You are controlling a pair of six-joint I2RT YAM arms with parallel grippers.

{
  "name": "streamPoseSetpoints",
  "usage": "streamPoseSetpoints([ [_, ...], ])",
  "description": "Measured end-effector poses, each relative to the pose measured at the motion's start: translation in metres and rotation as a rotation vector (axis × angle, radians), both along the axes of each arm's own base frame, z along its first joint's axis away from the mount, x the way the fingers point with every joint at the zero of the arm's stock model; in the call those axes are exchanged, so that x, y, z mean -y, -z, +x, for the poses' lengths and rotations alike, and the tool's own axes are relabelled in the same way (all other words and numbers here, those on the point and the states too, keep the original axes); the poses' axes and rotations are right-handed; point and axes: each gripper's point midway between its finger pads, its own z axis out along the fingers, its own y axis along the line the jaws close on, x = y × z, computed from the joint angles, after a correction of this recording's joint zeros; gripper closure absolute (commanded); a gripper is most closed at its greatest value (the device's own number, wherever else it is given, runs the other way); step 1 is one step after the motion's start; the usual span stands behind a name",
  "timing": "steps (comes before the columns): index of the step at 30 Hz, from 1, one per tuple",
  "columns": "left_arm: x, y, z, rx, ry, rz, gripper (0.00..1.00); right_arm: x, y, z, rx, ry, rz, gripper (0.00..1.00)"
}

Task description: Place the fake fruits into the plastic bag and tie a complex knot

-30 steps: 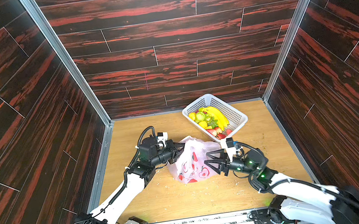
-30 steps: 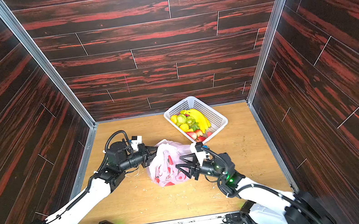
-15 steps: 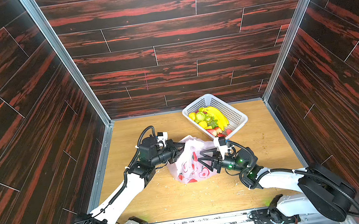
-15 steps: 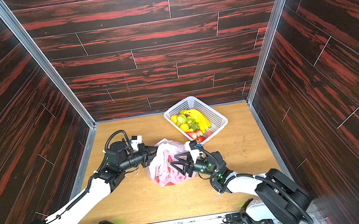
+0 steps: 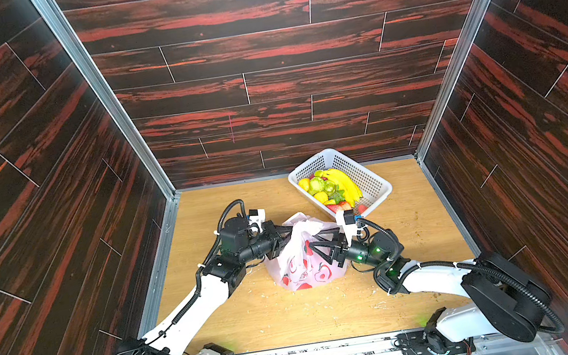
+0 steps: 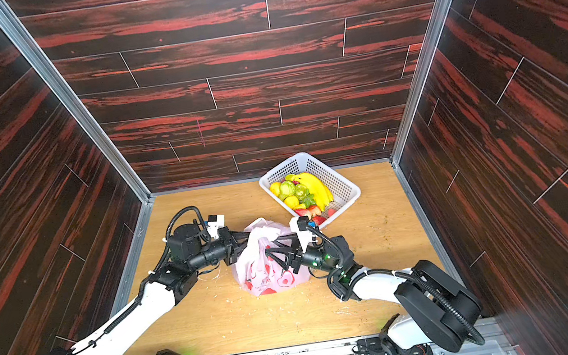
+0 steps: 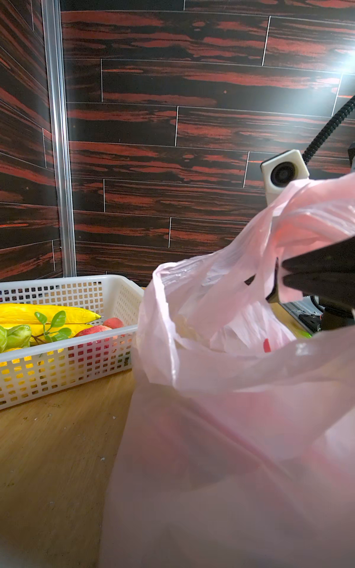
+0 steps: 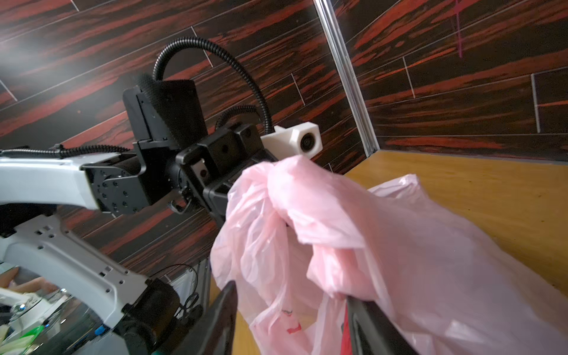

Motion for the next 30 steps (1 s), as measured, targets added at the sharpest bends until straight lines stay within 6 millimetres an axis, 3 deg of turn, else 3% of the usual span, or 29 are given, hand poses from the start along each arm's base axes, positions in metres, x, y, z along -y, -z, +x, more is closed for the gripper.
streamPoseSetpoints([
  [5,0.0,0.0,0.0,0.0,0.0,0.0,1.0,-0.001,0.0,0.004,-0.002,0.015,0.001,0.44],
  [13,0.0,0.0,0.0,0.004,0.0,0.002,1.0,-0.003,-0.01,0.009,0.017,0.024,0.017,0.59],
  [20,0.0,0.0,0.001,0.008,-0.002,0.005,1.0,-0.002,-0.008,0.011,0.005,0.038,0.011,0.82],
  [24,0.0,0.0,0.001,0.009,-0.001,0.007,1.0,-0.002,-0.007,0.013,0.001,0.043,0.004,1.0],
  [30,-0.004,0.004,0.003,0.015,-0.015,0.028,1.0,-0.002,-0.001,0.015,-0.016,0.056,-0.016,1.0],
])
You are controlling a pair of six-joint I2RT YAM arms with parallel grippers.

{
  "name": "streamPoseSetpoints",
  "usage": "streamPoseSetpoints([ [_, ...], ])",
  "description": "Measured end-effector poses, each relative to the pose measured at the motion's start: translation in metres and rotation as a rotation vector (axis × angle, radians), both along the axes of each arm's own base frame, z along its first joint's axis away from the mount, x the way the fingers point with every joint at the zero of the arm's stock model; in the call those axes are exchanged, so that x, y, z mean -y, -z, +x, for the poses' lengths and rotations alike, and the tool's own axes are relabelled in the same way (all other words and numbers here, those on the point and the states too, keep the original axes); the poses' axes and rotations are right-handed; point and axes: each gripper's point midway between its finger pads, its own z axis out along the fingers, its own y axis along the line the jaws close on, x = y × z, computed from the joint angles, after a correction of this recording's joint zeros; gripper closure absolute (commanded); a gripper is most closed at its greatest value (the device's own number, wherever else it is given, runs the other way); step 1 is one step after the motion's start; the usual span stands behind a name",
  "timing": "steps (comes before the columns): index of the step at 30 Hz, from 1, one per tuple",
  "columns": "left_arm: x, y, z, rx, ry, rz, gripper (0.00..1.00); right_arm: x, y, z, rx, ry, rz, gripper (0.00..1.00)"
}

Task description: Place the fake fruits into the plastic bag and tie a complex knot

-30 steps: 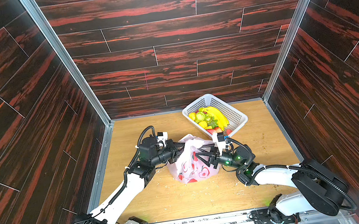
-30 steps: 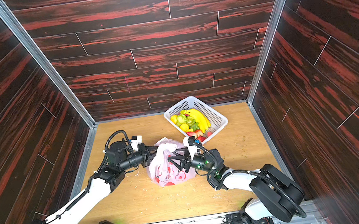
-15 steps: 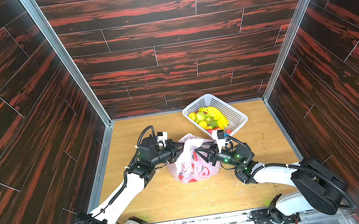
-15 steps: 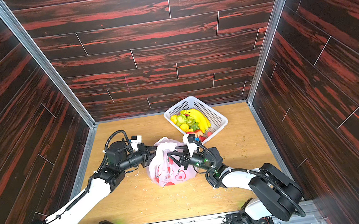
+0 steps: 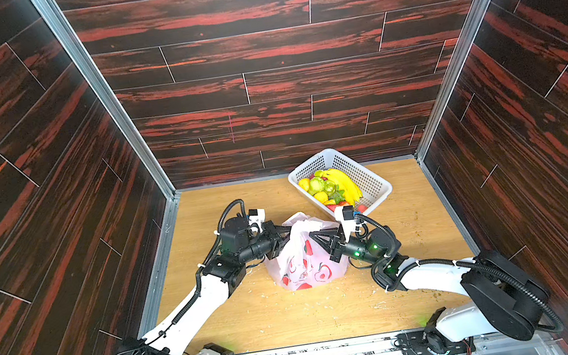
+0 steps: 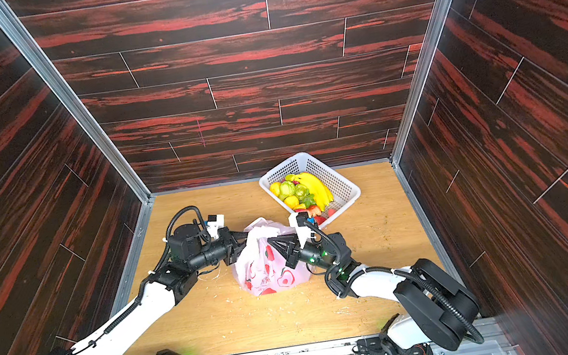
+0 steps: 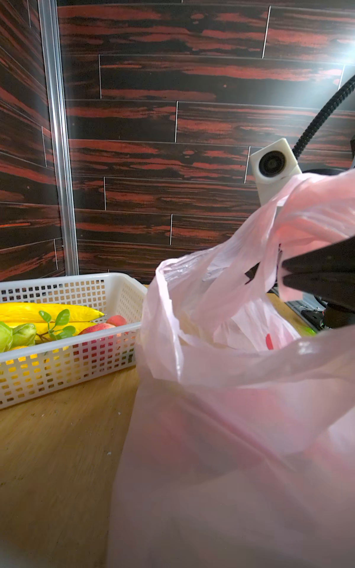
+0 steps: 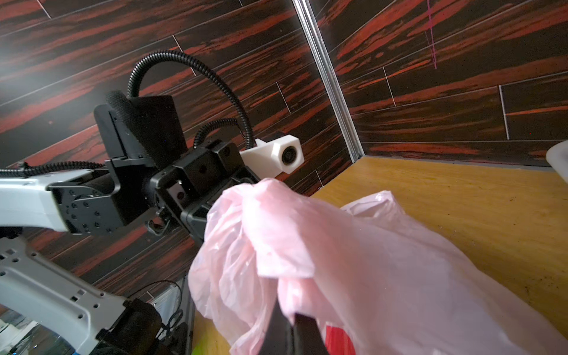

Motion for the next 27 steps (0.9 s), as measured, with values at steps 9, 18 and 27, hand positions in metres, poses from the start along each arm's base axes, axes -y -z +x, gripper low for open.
streamPoseSetpoints([
  [9,-0.021,-0.003,0.01,0.037,-0.072,0.032,1.0,0.014,0.006,-0.011,-0.025,0.029,-0.055,1.0],
  [18,-0.046,0.008,0.023,0.036,-0.133,0.092,1.0,0.036,0.033,-0.023,-0.122,0.078,-0.159,1.0],
  [27,-0.071,0.015,0.033,0.05,-0.192,0.148,1.0,0.062,0.053,-0.017,-0.213,0.174,-0.245,1.0],
])
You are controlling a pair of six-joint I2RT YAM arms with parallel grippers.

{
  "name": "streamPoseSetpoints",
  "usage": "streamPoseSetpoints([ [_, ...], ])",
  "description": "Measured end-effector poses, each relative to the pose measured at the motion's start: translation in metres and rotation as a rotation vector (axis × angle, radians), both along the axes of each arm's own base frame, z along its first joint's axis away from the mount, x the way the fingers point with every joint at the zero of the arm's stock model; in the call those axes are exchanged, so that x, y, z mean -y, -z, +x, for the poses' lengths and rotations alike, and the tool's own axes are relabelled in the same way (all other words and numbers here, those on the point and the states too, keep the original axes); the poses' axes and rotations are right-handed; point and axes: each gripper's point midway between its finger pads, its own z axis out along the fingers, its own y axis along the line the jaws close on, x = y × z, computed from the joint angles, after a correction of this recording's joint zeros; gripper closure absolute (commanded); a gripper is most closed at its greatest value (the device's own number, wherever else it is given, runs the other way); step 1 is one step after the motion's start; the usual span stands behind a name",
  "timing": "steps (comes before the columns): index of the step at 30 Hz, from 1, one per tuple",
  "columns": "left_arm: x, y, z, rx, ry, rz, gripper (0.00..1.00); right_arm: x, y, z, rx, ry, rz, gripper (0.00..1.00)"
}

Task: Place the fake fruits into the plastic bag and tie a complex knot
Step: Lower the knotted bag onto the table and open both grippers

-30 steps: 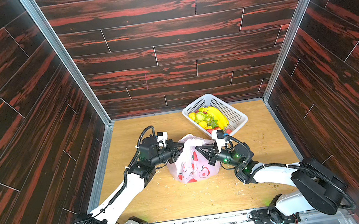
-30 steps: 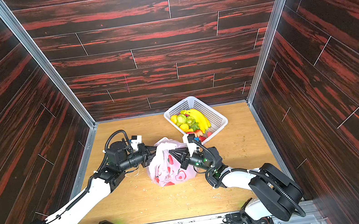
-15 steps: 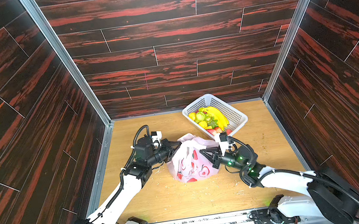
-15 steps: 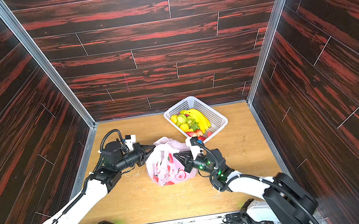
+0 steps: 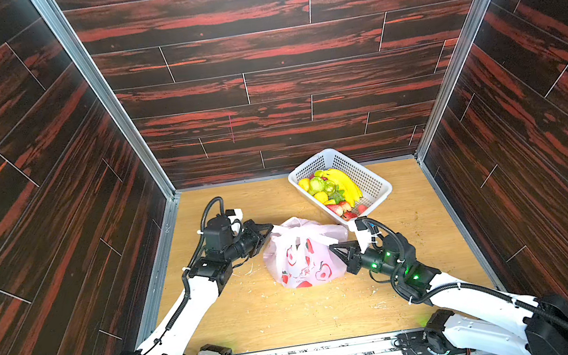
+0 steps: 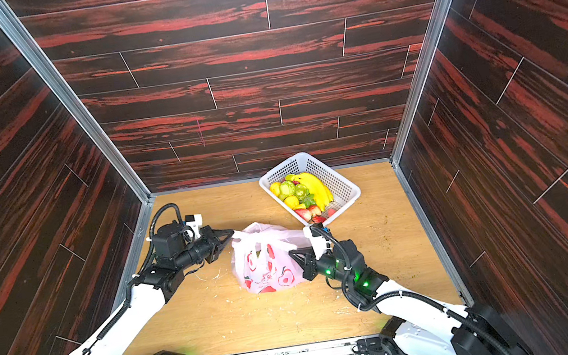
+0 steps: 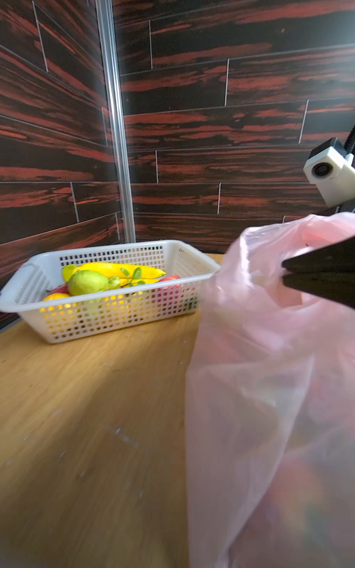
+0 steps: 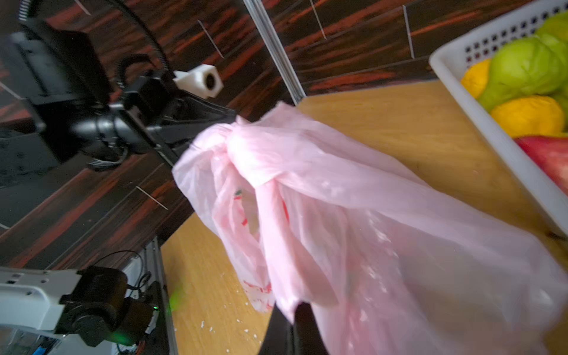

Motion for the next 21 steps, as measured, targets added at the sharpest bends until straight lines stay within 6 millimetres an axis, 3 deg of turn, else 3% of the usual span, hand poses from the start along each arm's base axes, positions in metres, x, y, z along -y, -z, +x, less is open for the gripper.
streamPoseSetpoints([
  [13,-0.044,0.032,0.002,-0.048,-0.049,0.136,1.0,0.054,0.044,0.019,-0.212,0.181,-0.085,1.0],
  [21,-0.067,0.069,-0.006,-0.146,-0.083,0.179,1.0,0.078,0.073,0.019,-0.323,0.251,-0.117,1.0],
])
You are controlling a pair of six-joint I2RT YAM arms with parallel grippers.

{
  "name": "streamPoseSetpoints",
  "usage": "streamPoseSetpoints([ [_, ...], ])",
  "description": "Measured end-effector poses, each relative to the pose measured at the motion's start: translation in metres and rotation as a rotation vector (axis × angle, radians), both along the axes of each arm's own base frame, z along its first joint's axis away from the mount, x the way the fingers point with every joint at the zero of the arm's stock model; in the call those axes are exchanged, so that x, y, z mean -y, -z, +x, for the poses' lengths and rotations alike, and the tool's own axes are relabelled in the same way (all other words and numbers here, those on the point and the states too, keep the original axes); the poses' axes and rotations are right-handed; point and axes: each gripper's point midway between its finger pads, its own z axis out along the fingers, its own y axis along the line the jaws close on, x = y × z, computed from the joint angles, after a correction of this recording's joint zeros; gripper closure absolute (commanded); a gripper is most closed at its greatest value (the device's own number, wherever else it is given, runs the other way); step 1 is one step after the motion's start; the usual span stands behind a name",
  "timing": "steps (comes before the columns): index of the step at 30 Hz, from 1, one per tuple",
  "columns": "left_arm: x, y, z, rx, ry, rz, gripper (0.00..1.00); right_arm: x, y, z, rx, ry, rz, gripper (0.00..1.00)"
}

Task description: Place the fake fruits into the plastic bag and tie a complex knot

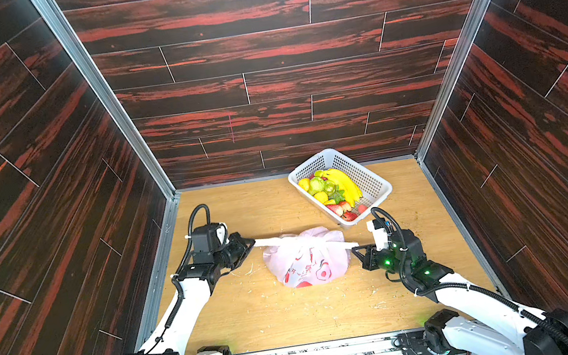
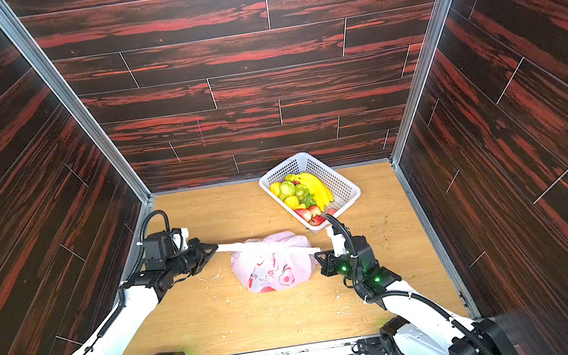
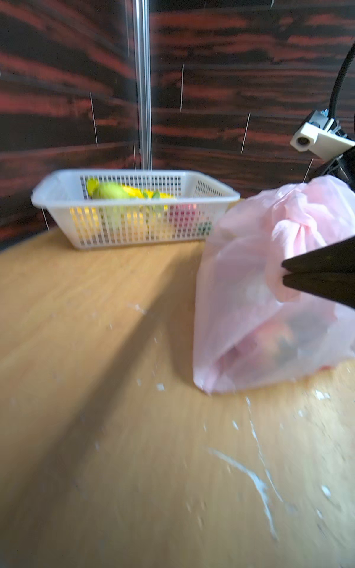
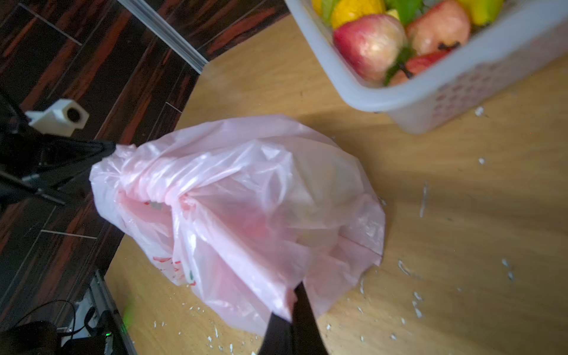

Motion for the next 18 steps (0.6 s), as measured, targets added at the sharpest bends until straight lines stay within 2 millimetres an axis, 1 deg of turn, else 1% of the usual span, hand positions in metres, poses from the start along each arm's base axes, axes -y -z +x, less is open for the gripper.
streamPoseSetpoints([
  [2,-0.001,0.007,-0.002,-0.025,0.008,0.001,1.0,0.004,0.006,-0.001,-0.018,0.008,0.002,1.0],
  [6,0.001,0.014,-0.004,-0.047,0.029,-0.007,1.0,0.005,0.011,-0.005,-0.034,-0.004,0.012,1.0],
  [12,-0.003,0.015,-0.003,-0.048,0.029,-0.017,1.0,-0.002,0.002,-0.006,-0.013,-0.049,0.055,1.0],
  [13,-0.004,0.013,-0.002,-0.045,0.025,-0.017,0.94,-0.004,-0.002,-0.006,-0.001,-0.064,0.068,0.93],
  [14,-0.006,0.011,-0.002,-0.036,0.021,-0.016,0.84,-0.007,-0.007,-0.007,0.011,-0.083,0.084,0.76],
  [16,-0.012,0.004,-0.001,-0.008,-0.003,-0.002,0.66,-0.009,-0.013,-0.009,0.034,-0.11,0.096,0.51],
  [17,-0.016,-0.002,0.0,0.018,-0.015,0.009,0.59,-0.009,-0.017,-0.01,0.044,-0.124,0.099,0.4],
  [18,-0.019,-0.008,0.0,0.038,-0.028,0.016,0.55,-0.01,-0.021,-0.011,0.052,-0.133,0.098,0.32],
])
